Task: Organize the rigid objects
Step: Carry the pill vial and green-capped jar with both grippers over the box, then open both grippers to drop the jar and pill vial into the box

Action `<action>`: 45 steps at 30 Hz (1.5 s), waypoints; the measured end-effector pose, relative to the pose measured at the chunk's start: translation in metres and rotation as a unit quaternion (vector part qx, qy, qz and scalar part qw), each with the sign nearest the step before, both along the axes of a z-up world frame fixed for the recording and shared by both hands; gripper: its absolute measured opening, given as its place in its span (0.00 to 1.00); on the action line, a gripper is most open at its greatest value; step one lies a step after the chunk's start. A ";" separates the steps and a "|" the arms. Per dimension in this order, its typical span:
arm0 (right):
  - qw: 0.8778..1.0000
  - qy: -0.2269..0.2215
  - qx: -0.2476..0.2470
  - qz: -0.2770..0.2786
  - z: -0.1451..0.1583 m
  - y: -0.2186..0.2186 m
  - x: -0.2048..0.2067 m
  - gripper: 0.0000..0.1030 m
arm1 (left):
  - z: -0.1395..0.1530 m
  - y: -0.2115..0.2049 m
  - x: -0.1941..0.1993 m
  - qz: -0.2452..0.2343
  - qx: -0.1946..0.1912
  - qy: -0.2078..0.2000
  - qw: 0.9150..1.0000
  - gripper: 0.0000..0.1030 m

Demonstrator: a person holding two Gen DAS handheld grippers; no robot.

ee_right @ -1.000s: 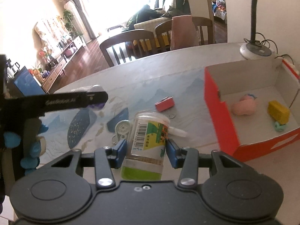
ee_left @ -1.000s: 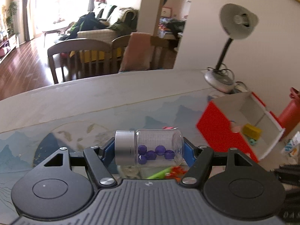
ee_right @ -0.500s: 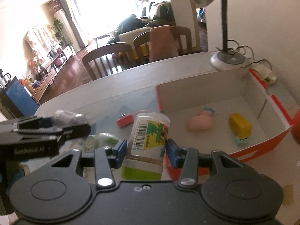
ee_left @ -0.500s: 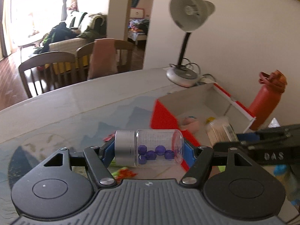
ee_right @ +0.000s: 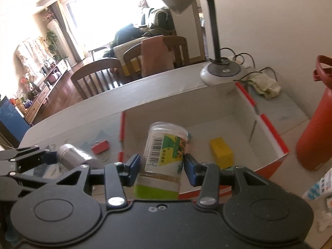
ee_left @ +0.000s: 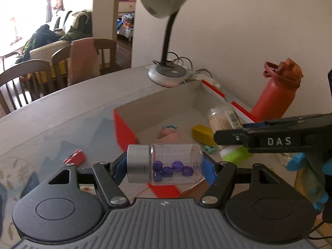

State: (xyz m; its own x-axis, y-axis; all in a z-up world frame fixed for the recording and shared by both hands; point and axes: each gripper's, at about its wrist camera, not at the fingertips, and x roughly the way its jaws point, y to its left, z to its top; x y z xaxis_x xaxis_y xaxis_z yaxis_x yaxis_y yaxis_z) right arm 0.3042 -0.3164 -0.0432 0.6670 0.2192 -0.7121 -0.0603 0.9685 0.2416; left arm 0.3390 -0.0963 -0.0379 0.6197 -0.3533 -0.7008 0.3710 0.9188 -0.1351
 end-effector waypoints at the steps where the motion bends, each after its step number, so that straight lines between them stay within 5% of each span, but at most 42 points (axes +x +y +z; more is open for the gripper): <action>1: 1.000 -0.001 -0.001 -0.003 -0.001 -0.006 0.003 0.43 | -0.001 -0.007 0.003 -0.003 0.002 0.001 1.000 0.69; 20: 0.999 0.039 -0.020 -0.025 -0.038 -0.058 0.076 0.43 | -0.051 -0.097 0.071 -0.007 0.061 0.083 0.995 0.69; 31: 0.996 0.080 -0.028 0.027 -0.069 -0.043 0.117 0.43 | -0.088 -0.112 0.105 0.029 0.097 0.141 0.985 0.69; 45: 0.990 0.122 -0.043 0.053 -0.091 -0.040 0.122 0.44 | -0.118 -0.119 0.125 0.031 0.107 0.214 0.970 0.69</action>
